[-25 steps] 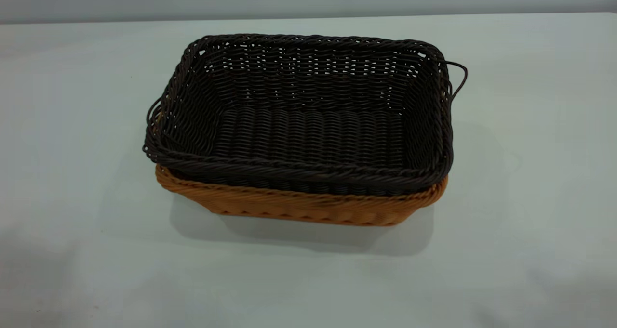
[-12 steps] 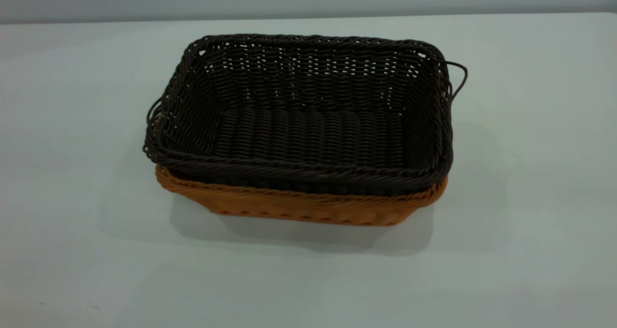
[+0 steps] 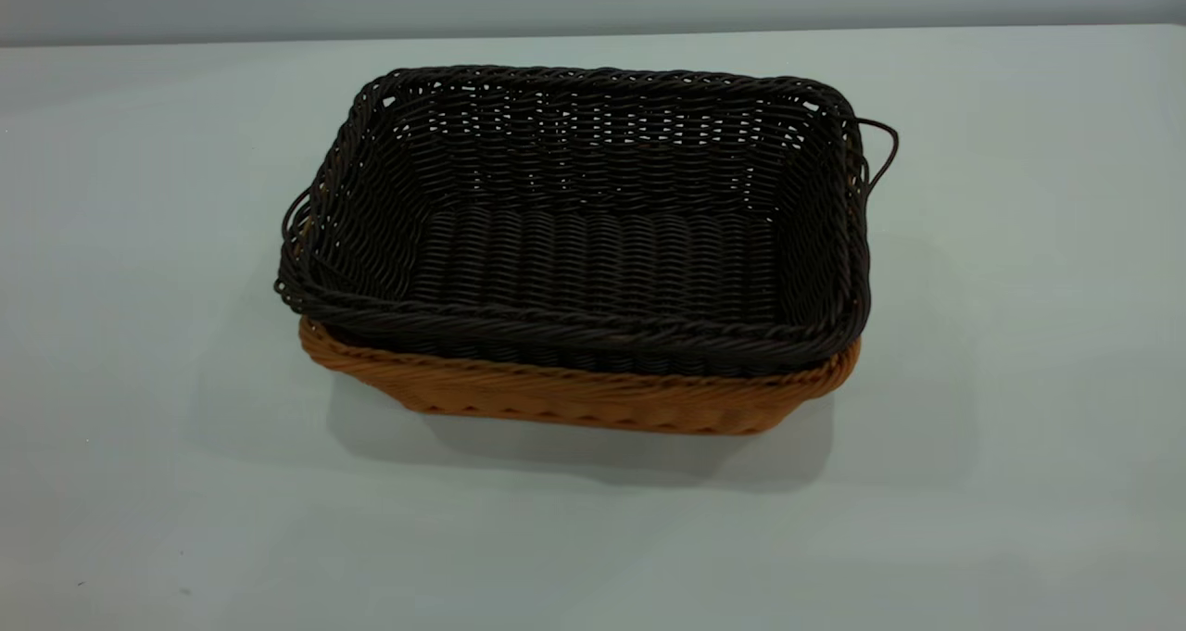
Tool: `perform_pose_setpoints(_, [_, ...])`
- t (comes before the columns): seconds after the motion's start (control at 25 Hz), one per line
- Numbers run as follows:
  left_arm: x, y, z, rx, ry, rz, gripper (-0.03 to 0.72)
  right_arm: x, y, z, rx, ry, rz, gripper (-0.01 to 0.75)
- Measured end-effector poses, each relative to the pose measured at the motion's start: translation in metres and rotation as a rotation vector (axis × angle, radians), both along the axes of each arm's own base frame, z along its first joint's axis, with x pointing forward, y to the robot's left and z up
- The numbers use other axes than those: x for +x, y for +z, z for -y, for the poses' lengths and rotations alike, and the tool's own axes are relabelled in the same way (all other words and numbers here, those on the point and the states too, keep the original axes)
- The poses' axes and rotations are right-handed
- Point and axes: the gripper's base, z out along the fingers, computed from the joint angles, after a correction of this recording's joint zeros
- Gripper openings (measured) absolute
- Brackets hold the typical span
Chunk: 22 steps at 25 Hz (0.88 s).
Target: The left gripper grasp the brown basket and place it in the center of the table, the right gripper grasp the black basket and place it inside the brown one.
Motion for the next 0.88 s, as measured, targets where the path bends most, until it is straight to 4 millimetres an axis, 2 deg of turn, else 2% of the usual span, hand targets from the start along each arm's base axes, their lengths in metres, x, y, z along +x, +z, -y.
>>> perform_pose_setpoints(0.36, [-0.022,-0.014,-0.006,-0.034,-0.005,0.094,0.58,0.007,-0.006,0.003,0.051,-0.074,-0.008,0.573])
perform_pose_setpoints(0.6, [-0.02,-0.035,-0.004,-0.047,-0.001,0.053,0.58,0.007,-0.006,0.003,0.068,-0.091,-0.01,0.573])
perform_pose_setpoints(0.8, [-0.011,-0.057,0.004,-0.083,-0.022,-0.017,0.58,0.007,-0.006,0.003,0.07,-0.092,-0.01,0.573])
perform_pose_setpoints(0.88, [-0.009,-0.059,0.004,-0.081,-0.025,-0.014,0.58,0.007,-0.006,0.003,0.07,-0.092,-0.009,0.573])
